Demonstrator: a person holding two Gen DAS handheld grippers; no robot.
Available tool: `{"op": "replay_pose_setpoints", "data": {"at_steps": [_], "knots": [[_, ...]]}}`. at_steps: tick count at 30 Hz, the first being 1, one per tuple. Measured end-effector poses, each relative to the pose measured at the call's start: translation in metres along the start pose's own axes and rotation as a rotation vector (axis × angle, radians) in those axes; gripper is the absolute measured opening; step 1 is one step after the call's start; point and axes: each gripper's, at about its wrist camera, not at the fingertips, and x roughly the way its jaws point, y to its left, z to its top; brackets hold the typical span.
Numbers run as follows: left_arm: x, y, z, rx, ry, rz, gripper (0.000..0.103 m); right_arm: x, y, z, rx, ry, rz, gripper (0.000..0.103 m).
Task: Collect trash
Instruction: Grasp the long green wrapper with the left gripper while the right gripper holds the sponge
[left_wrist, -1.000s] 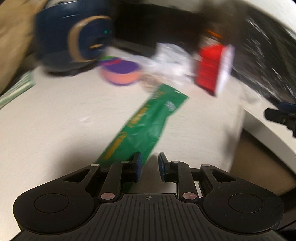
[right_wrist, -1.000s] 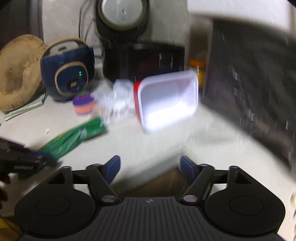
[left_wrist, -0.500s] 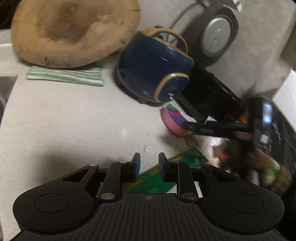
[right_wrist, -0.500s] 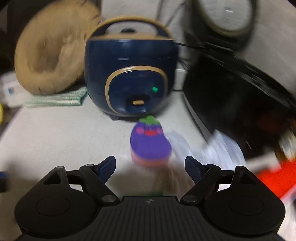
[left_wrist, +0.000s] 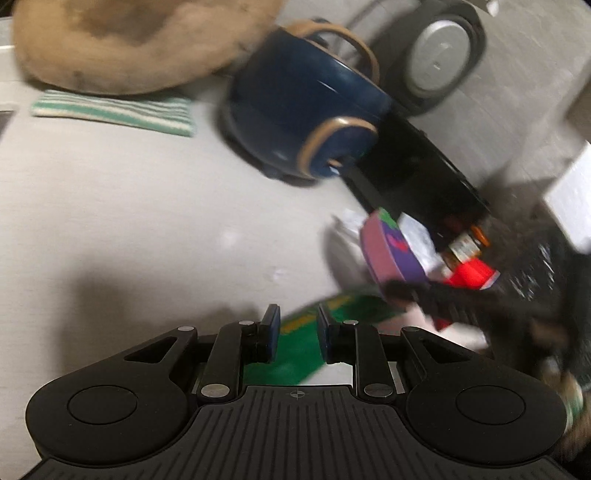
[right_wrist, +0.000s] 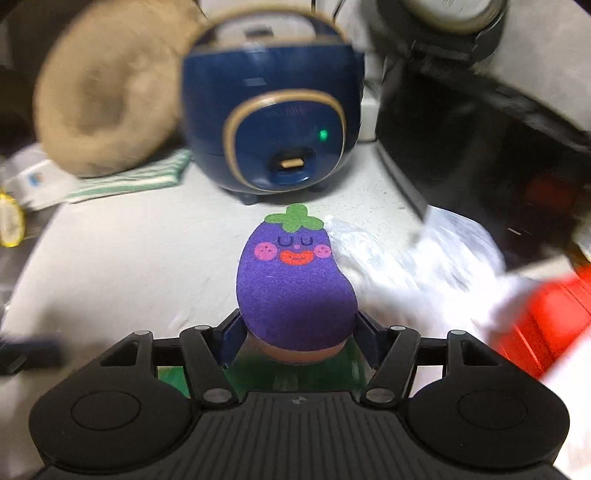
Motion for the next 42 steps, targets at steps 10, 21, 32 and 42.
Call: {"op": "replay_pose_setpoints", "data": {"at_steps": [10, 21, 32, 42], "knots": [[0.047, -0.076, -0.023, 0.181, 0.146, -0.064, 0.025, -0.065, -0.013, -0.099, 0.159, 0.008, -0.006, 0.069], [0.068, -0.152, -0.046, 0.436, 0.142, -0.004, 0.025, -0.134, -0.052, -0.148, 0.302, -0.142, -0.158, 0.080], [0.079, -0.177, -0.091, 0.704, 0.133, -0.036, 0.026, -0.140, -0.077, -0.178, 0.426, -0.112, -0.190, 0.080], [0.058, -0.147, -0.079, 0.751, 0.080, 0.119, 0.027, -0.131, -0.072, -0.180, 0.401, -0.081, -0.171, 0.080]]}}
